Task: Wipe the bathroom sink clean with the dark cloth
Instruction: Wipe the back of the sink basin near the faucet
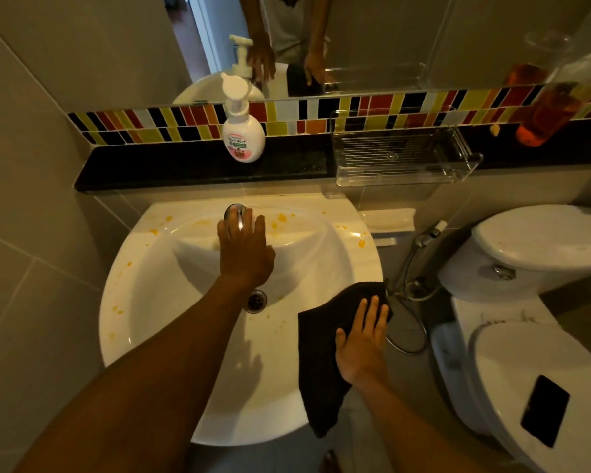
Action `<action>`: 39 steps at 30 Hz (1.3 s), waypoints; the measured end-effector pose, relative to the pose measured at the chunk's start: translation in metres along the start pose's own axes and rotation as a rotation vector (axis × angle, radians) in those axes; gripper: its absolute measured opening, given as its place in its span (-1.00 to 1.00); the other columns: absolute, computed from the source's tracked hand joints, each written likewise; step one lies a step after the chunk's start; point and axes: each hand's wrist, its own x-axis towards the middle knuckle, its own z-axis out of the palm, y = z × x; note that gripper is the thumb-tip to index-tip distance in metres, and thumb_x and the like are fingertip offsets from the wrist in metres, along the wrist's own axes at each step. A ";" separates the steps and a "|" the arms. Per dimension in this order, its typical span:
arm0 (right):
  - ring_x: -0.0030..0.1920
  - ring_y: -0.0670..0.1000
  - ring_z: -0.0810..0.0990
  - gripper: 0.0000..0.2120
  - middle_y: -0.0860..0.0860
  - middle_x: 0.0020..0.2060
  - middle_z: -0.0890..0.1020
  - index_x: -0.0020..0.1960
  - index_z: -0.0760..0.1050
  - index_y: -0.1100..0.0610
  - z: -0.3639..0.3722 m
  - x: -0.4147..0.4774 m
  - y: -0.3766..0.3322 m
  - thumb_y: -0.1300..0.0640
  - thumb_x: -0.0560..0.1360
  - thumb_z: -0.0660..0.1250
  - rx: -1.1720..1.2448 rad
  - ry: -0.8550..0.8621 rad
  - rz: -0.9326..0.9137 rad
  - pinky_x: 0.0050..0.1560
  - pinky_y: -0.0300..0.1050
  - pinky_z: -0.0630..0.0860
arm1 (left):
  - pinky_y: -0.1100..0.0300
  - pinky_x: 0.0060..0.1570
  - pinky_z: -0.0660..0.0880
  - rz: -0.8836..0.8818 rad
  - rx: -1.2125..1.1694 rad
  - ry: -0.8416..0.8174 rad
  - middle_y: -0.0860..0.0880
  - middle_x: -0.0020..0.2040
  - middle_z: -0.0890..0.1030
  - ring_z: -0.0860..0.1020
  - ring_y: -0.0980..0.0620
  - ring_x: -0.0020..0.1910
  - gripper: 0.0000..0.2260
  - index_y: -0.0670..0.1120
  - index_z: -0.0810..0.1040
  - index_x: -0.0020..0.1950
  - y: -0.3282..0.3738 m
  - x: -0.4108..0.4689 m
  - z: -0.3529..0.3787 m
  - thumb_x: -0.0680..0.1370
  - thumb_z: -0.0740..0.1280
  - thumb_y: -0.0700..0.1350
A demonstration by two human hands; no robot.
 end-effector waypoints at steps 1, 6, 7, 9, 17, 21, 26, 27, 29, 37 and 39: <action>0.48 0.13 -0.39 -0.29 0.11 0.54 -0.24 0.47 -0.36 0.12 0.001 0.002 -0.001 -0.08 0.59 0.05 0.002 0.032 -0.001 0.53 0.14 -0.01 | -0.14 0.48 -0.01 -0.013 -0.009 -0.008 -0.14 0.56 0.13 -0.02 -0.21 0.55 -0.45 -0.07 0.21 0.48 -0.002 0.003 0.003 0.55 0.25 0.07; 0.54 0.18 -0.20 -0.32 0.15 0.56 -0.06 0.54 -0.15 0.17 -0.001 0.021 -0.001 -0.05 0.58 0.08 -0.066 0.111 -0.007 0.52 0.15 0.01 | -0.15 0.45 0.18 -0.081 -0.088 -0.038 -0.15 0.57 0.06 -0.04 -0.22 0.56 -0.36 -0.13 0.06 0.55 -0.003 0.017 0.006 0.57 0.24 0.04; 0.54 0.18 -0.20 -0.33 0.14 0.56 -0.06 0.55 -0.14 0.16 -0.002 0.027 -0.001 -0.05 0.58 0.08 -0.077 0.112 -0.006 0.52 0.16 0.01 | -0.15 0.44 0.19 -0.096 -0.101 -0.041 -0.16 0.57 0.07 -0.03 -0.23 0.55 -0.36 -0.14 0.05 0.55 -0.002 0.021 0.005 0.57 0.24 0.03; 0.54 0.17 -0.19 -0.34 0.13 0.56 -0.06 0.55 -0.14 0.15 -0.006 0.041 0.001 -0.05 0.58 0.07 -0.087 0.119 -0.019 0.52 0.16 0.00 | -0.16 0.42 0.20 -0.134 -0.122 -0.065 -0.16 0.57 0.07 0.00 -0.25 0.54 -0.35 -0.15 0.04 0.55 -0.003 0.030 0.003 0.57 0.25 0.01; 0.55 0.11 -0.17 -0.39 0.08 0.57 -0.07 0.55 -0.16 0.10 -0.023 0.106 -0.001 -0.12 0.60 -0.05 -0.152 0.151 -0.103 0.53 0.11 -0.12 | -0.07 0.10 0.48 -0.225 -0.195 -0.017 -0.19 0.32 0.37 0.43 -0.25 0.19 -0.61 -0.16 0.34 0.35 -0.010 0.052 0.005 0.55 0.28 -0.09; 0.55 0.08 -0.20 -0.40 0.06 0.56 -0.13 0.55 -0.19 0.08 -0.033 0.135 -0.008 -0.12 0.61 -0.10 -0.189 0.125 -0.157 0.53 0.11 -0.16 | -0.04 0.07 0.50 -0.220 -0.221 -0.014 -0.18 0.33 0.36 0.42 -0.24 0.19 -0.62 -0.16 0.36 0.33 -0.010 0.052 0.006 0.54 0.30 -0.13; 0.54 0.04 -0.24 -0.43 0.07 0.56 -0.16 0.54 -0.23 0.09 -0.043 0.174 -0.022 -0.10 0.62 -0.18 -0.300 0.102 -0.278 0.54 0.11 -0.20 | 0.03 0.02 0.48 -0.222 -0.187 -0.022 -0.17 0.34 0.35 0.40 -0.23 0.21 -0.61 -0.15 0.36 0.33 -0.009 0.051 0.004 0.52 0.29 -0.14; 0.54 0.04 -0.23 -0.44 0.07 0.56 -0.15 0.54 -0.22 0.10 -0.044 0.181 -0.026 -0.09 0.62 -0.19 -0.330 0.103 -0.300 0.53 0.11 -0.21 | 0.03 0.01 0.48 -0.224 -0.183 -0.022 -0.17 0.34 0.35 0.40 -0.23 0.21 -0.61 -0.15 0.36 0.33 -0.009 0.051 0.005 0.52 0.29 -0.15; 0.55 0.03 -0.20 -0.45 0.06 0.56 -0.10 0.54 -0.19 0.11 -0.046 0.194 -0.036 -0.09 0.62 -0.20 -0.358 0.110 -0.354 0.54 0.09 -0.21 | 0.04 0.00 0.48 -0.228 -0.181 -0.026 -0.16 0.36 0.34 0.39 -0.22 0.21 -0.61 -0.14 0.35 0.34 -0.009 0.050 0.005 0.53 0.28 -0.15; 0.56 0.03 -0.11 -0.44 0.06 0.56 -0.01 0.54 -0.14 0.12 -0.040 0.241 -0.080 -0.07 0.62 -0.14 -0.416 0.130 -0.556 0.52 0.04 -0.16 | 0.05 -0.04 0.48 -0.250 -0.179 -0.002 -0.13 0.38 0.33 0.38 -0.22 0.24 -0.64 -0.11 0.36 0.34 -0.010 0.053 0.010 0.54 0.24 -0.14; 0.55 0.00 -0.16 -0.44 0.01 0.56 -0.06 0.54 -0.19 0.06 -0.043 0.245 -0.078 -0.09 0.62 -0.15 -0.432 0.077 -0.638 0.51 0.02 -0.15 | 0.06 -0.06 0.47 -0.249 -0.176 -0.008 -0.13 0.38 0.33 0.38 -0.22 0.23 -0.64 -0.12 0.36 0.34 -0.009 0.052 0.009 0.55 0.24 -0.14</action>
